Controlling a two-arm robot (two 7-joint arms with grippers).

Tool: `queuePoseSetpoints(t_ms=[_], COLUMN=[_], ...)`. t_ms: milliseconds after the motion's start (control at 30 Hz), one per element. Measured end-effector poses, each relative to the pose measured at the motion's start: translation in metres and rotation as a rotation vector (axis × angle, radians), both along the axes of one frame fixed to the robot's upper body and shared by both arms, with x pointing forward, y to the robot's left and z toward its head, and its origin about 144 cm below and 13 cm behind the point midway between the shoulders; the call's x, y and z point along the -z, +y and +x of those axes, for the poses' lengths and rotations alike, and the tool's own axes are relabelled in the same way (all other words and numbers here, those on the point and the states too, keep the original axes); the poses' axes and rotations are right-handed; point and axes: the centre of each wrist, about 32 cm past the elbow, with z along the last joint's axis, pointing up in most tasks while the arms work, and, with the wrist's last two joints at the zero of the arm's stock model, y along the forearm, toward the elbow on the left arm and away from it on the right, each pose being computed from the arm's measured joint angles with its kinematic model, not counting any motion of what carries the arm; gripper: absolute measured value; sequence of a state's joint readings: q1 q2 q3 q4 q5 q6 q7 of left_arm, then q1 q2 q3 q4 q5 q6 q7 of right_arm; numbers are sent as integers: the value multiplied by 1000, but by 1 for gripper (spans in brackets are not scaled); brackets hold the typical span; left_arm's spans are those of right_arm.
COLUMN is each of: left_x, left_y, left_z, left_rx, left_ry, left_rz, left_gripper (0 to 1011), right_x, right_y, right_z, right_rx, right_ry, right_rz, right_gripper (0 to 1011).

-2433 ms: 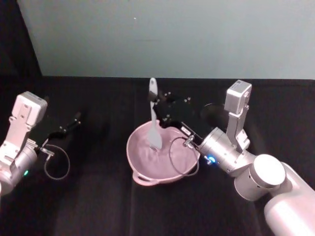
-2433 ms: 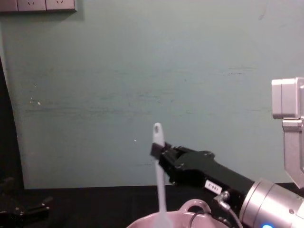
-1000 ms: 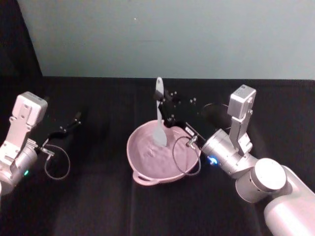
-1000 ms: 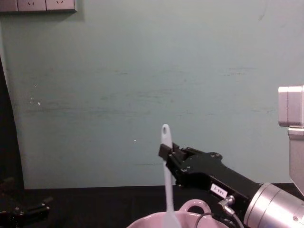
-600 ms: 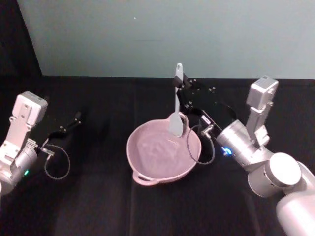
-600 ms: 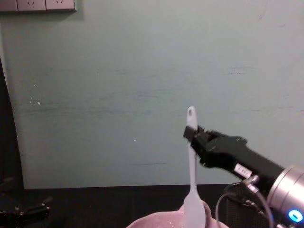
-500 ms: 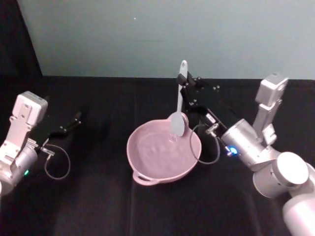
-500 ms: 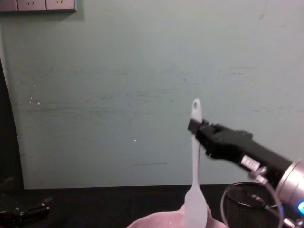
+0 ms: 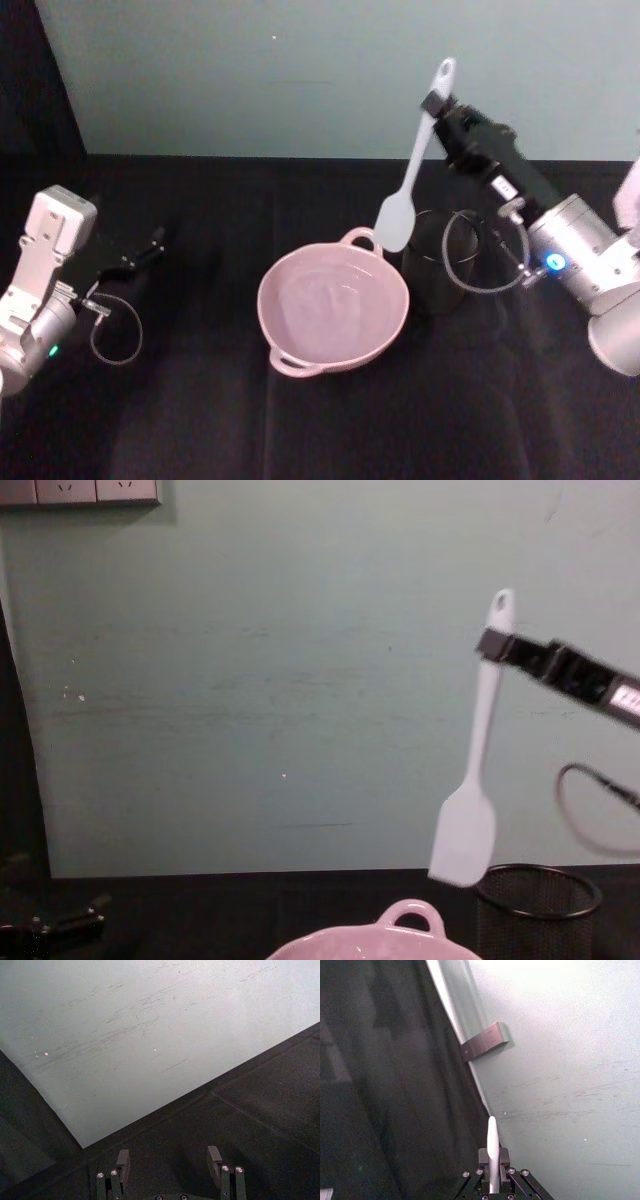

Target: Use the one hand to pick up the spoon and stir the clear water in the bowl.

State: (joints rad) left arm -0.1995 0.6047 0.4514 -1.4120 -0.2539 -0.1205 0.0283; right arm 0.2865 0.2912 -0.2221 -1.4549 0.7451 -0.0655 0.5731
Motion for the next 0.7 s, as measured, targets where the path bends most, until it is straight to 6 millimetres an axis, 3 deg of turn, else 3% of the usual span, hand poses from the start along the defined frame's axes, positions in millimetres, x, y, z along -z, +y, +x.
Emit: queuePoseSetpoints(t_ms=[233, 433, 700], left_x=[0, 0, 0], left_y=[0, 0, 0], left_z=[0, 0, 0], left_rx=[0, 0, 0], left_ry=[0, 0, 0], left_rz=[0, 0, 0], left_gripper=[1011, 1011, 1011], right_x=[-12, -7, 8], right_y=[-25, -40, -44], right_z=[3, 9, 21], right_rx=[30, 60, 96], right_ry=[60, 102, 124], right_rz=[80, 105, 92], right_gripper=[116, 114, 114])
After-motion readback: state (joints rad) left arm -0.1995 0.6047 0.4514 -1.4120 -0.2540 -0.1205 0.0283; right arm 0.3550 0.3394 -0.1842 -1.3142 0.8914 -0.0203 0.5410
